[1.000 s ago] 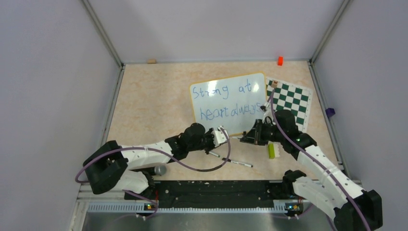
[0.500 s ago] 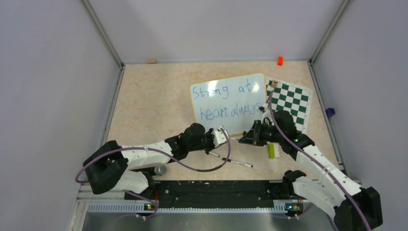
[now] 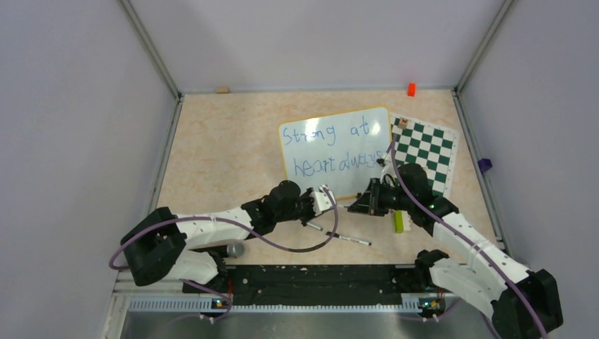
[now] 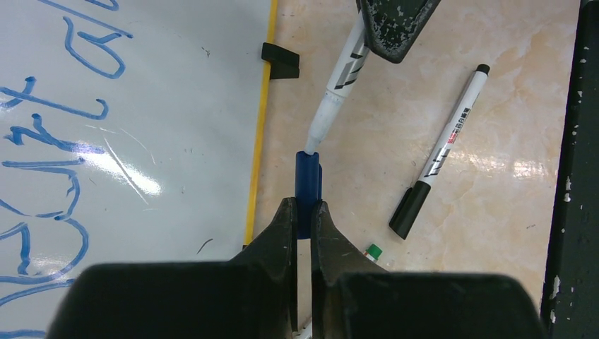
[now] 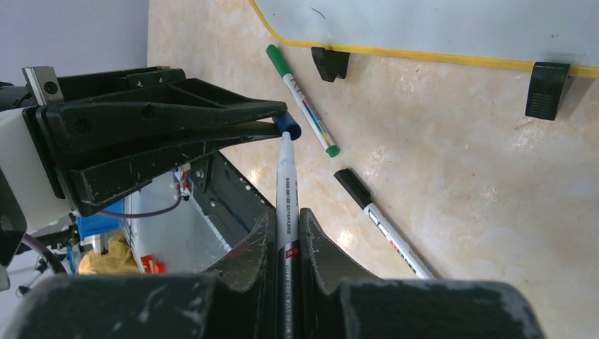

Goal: Write a sentence on the whiteboard
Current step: Close the pen cap.

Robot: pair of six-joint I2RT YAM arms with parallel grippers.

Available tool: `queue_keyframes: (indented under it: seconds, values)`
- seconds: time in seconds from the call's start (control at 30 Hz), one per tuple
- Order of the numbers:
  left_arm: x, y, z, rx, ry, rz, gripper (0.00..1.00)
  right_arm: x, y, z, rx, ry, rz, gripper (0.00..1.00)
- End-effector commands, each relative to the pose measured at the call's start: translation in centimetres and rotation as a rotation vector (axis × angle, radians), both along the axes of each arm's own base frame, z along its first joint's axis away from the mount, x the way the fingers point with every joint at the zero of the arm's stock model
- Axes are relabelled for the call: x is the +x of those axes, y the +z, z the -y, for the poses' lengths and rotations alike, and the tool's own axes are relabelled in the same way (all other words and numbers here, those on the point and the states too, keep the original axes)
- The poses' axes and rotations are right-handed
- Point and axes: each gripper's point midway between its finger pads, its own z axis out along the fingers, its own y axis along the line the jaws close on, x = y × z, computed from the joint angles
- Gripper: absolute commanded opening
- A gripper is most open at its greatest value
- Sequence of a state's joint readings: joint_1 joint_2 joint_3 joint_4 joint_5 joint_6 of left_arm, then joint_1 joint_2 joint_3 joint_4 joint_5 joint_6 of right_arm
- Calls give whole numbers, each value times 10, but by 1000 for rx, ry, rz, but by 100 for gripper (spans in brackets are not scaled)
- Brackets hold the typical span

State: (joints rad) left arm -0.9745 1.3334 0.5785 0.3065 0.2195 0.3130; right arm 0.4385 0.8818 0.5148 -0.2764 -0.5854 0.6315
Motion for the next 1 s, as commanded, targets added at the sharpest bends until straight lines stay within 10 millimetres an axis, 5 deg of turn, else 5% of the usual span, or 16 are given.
queue_keyframes:
  seconds: [0.0,0.97]
  values:
    - [2,20,5,-59,-8,41,0,1,2,-6,16,16,21,0]
    - [-22,33,12,-138,-149,51,0,-4,1,-13,34,55,11,0]
